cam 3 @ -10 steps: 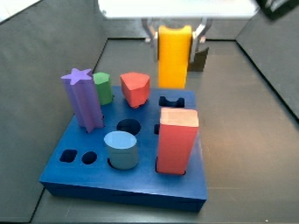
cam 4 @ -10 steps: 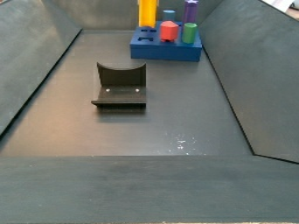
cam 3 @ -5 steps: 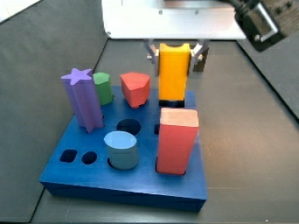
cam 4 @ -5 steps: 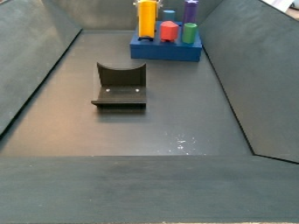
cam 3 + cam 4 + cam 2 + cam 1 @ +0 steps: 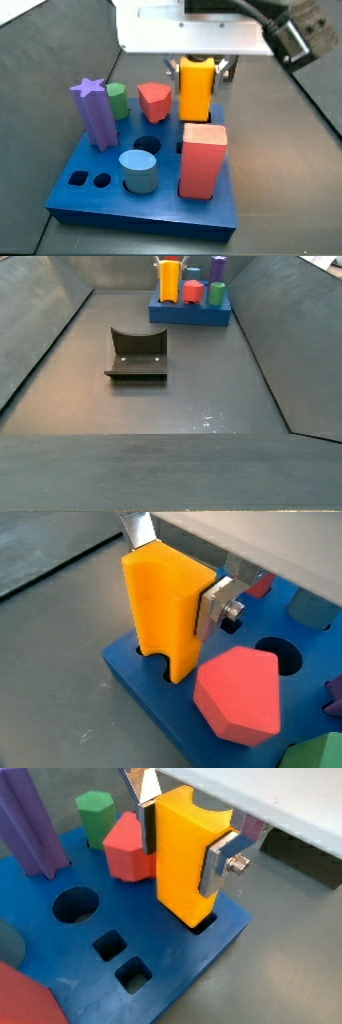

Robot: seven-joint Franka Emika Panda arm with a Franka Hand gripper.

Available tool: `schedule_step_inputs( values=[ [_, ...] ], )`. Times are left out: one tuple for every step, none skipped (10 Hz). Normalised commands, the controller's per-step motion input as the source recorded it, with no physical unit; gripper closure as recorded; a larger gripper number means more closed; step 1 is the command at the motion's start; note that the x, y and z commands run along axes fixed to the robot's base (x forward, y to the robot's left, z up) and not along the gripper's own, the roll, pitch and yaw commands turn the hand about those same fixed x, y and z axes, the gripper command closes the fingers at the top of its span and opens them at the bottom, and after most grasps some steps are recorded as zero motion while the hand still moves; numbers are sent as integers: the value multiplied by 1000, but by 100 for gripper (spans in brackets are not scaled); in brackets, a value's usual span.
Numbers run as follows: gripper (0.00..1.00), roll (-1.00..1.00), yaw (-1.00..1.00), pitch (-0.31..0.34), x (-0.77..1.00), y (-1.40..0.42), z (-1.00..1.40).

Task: Pick up the arch object. Move up. Place the arch object on the fixture. Regrasp the arch object. Rotate the arch object. Move to above the board. Insert the arch object.
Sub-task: Insert the arch object.

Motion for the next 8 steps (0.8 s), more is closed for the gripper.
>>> schedule_step_inputs(
  values=[
    [100,0,0,-71,0,0,-237],
    [100,3,0,-60,0,0,-240],
    [100,0,0,-60,0,0,-249],
    [100,0,0,-67,69,0,-271],
    [100,0,-31,-71,146,0,-277],
    [100,0,-43,-66,197,0,-280],
    [100,0,-49,-63,237,0,-289],
    [100,0,-49,-51,223,0,-289]
  ],
)
